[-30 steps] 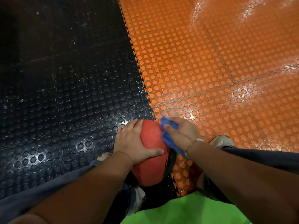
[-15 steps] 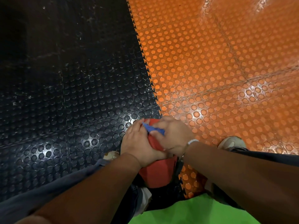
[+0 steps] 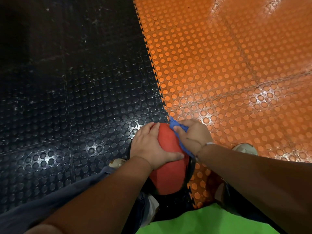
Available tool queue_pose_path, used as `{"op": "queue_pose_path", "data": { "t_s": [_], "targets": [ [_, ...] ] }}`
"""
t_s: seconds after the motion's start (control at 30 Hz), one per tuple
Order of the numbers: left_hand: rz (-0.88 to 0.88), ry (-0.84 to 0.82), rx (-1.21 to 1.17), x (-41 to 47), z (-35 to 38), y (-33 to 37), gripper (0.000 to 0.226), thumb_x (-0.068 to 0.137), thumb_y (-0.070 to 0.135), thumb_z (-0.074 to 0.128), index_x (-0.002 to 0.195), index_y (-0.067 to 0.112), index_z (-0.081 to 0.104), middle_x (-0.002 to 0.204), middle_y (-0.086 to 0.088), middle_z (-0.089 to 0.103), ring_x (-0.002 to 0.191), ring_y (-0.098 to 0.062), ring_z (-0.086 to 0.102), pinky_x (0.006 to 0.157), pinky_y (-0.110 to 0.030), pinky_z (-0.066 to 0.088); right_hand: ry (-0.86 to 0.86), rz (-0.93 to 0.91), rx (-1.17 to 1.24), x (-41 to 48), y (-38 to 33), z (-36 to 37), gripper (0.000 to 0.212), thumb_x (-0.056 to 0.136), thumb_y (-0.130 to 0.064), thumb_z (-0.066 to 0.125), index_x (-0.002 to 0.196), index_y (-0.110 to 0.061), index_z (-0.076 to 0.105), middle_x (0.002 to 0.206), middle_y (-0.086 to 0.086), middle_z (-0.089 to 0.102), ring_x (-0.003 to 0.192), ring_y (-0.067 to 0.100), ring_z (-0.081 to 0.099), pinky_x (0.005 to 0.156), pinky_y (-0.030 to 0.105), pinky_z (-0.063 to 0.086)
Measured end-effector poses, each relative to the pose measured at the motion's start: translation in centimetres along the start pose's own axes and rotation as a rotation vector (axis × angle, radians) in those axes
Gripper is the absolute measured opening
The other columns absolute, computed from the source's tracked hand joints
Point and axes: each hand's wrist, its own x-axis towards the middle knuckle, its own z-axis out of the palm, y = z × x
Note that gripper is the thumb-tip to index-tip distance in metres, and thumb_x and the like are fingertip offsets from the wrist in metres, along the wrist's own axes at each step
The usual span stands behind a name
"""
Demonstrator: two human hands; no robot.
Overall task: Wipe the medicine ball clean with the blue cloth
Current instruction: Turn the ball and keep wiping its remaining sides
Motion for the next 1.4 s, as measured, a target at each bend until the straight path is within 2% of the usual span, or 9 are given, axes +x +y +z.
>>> {"op": "queue_pose_path", "data": {
  "t_s": [0.17,0.33,0.47,0.53,0.7,1.07,1.17,1.27,1.4],
  "targets": [
    [0.059,0.032,-0.067,-0.1,-0.1,-1.9,0.115,0.047,0.082,0.035,0.148,0.026,0.029,0.152,0.006,0.027,0.138,-0.016,0.024,0.114,-0.031,0.021,-0.094,-0.182,-0.04,-2.1,-2.0,0.9,0.027,0.09,-0.038,0.055,0.112,-0.026,0.066,0.103,-0.004,0.058,0.09,0.014,0.054,0.078,0.022,0.041],
    [0.008,0.078,-0.182,-0.1,-0.2,-1.8,0.079,0.082,0.067,0.015,0.147,0.026,0.033,0.154,0.004,0.029,0.14,-0.013,0.023,0.114,-0.029,0.016,-0.04,0.17,0.067,0.9,0.0,-0.1,0.034,0.092,-0.034,0.054,0.119,-0.015,0.062,0.113,0.005,0.066,0.089,0.019,0.058,0.079,0.02,0.04],
    [-0.033,0.112,-0.131,0.5,0.3,-2.0,0.048,0.101,0.037,0.028,0.147,0.024,0.034,0.154,0.002,0.03,0.141,-0.014,0.023,0.115,-0.027,0.015,-0.056,-0.162,-0.095,-1.1,-2.3,0.6,0.027,0.091,-0.039,0.053,0.111,-0.026,0.065,0.103,-0.003,0.058,0.089,0.015,0.055,0.081,0.023,0.043],
    [-0.032,0.106,-0.137,0.6,0.4,-2.3,0.049,0.101,0.037,0.028,0.147,0.024,0.034,0.154,0.003,0.031,0.141,-0.013,0.023,0.115,-0.026,0.016,-0.098,-0.223,-0.091,-1.5,-2.0,0.5,0.026,0.089,-0.041,0.054,0.11,-0.028,0.066,0.102,-0.006,0.057,0.089,0.013,0.056,0.077,0.023,0.044],
    [-0.05,0.093,-0.097,0.6,0.4,-1.6,0.05,0.1,0.04,0.028,0.148,0.025,0.032,0.155,0.003,0.029,0.142,-0.014,0.021,0.116,-0.03,0.015,-0.103,0.191,-0.036,1.5,1.5,-0.4,0.03,0.093,-0.038,0.05,0.102,-0.014,0.065,0.091,0.003,0.064,0.075,0.018,0.051,0.064,0.023,0.04],
    [-0.177,0.156,-0.149,0.4,0.2,-1.9,0.071,0.089,0.047,0.012,0.145,0.012,0.037,0.152,-0.004,0.035,0.142,-0.018,0.026,0.118,-0.035,0.016,-0.055,-0.455,0.018,-3.5,-1.7,1.3,0.035,0.083,-0.043,0.051,0.107,-0.024,0.067,0.092,-0.01,0.057,0.08,0.009,0.053,0.07,0.023,0.047],
    [-0.212,0.142,-0.19,0.6,-0.1,-2.6,0.058,0.099,0.041,0.02,0.146,0.01,0.036,0.153,-0.004,0.034,0.142,-0.016,0.025,0.117,-0.028,0.014,-0.041,-0.195,0.127,-2.4,0.1,1.3,0.036,0.089,-0.037,0.056,0.119,-0.018,0.062,0.101,-0.01,0.052,0.096,0.01,0.052,0.085,0.027,0.046],
    [-0.22,0.144,-0.169,0.9,-0.3,-2.6,0.049,0.102,0.032,0.029,0.147,0.012,0.034,0.154,-0.002,0.032,0.143,-0.015,0.023,0.116,-0.026,0.013,-0.029,0.155,0.263,-0.7,-0.5,1.2,0.031,0.091,-0.032,0.056,0.118,-0.018,0.061,0.092,-0.006,0.058,0.082,0.011,0.054,0.075,0.021,0.045],
    [-0.262,0.165,-0.178,1.1,-0.5,-3.0,0.048,0.102,0.029,0.031,0.146,0.013,0.037,0.153,-0.002,0.034,0.141,-0.015,0.027,0.115,-0.026,0.017,-0.061,-0.166,0.099,-2.4,-2.9,2.3,0.024,0.088,-0.035,0.058,0.108,-0.024,0.067,0.091,-0.007,0.059,0.08,0.011,0.055,0.075,0.024,0.047]
  ]
}}
